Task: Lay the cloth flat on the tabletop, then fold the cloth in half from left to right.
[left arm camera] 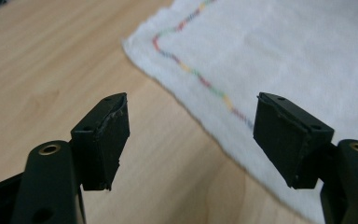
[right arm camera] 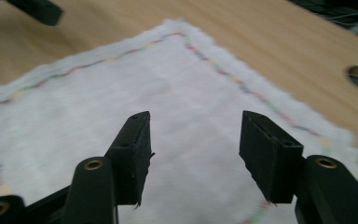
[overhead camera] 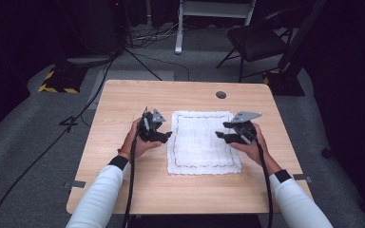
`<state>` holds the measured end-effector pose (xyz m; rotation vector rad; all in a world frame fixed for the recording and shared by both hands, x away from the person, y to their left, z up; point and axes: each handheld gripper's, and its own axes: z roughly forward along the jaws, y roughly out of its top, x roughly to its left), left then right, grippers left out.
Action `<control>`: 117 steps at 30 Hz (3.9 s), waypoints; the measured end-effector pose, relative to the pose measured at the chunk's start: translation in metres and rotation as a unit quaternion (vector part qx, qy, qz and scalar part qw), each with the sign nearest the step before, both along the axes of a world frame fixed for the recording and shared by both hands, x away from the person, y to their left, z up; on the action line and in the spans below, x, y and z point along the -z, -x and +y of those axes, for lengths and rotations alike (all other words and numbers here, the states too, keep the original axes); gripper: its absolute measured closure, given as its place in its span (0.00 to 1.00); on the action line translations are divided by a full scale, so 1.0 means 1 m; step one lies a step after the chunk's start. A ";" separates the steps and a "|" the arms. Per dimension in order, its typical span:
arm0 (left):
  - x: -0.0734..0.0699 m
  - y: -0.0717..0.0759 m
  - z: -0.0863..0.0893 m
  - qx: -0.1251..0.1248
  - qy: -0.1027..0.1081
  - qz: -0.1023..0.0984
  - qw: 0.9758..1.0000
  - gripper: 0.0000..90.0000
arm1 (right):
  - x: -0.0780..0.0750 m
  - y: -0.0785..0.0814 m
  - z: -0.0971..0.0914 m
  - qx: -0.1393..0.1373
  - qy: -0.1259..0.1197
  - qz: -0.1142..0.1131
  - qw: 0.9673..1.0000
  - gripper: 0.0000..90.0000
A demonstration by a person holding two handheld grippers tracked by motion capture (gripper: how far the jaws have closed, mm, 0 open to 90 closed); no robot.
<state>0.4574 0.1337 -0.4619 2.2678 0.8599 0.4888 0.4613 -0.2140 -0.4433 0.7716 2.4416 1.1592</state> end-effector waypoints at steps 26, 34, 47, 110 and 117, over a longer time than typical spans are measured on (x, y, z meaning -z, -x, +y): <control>0.024 0.024 0.028 -0.025 -0.009 -0.006 1.000 0.25 | 0.050 0.081 0.154 -0.194 0.049 0.025 0.979 0.59; 0.028 0.012 0.014 -0.019 -0.010 0.016 1.000 0.23 | 0.053 0.075 0.150 -0.159 0.041 0.024 0.986 0.89; 0.023 -0.027 0.004 -0.051 0.032 0.021 0.998 0.21 | 0.050 0.101 0.153 -0.191 0.054 0.031 0.980 0.96; 0.010 -0.044 0.036 -0.036 0.103 0.030 0.994 0.94 | 0.013 0.121 0.145 -0.219 0.018 -0.021 0.975 0.96; 0.001 -0.041 0.041 -0.036 0.112 0.016 0.993 0.94 | 0.004 0.119 0.140 -0.214 0.010 -0.032 0.976 0.96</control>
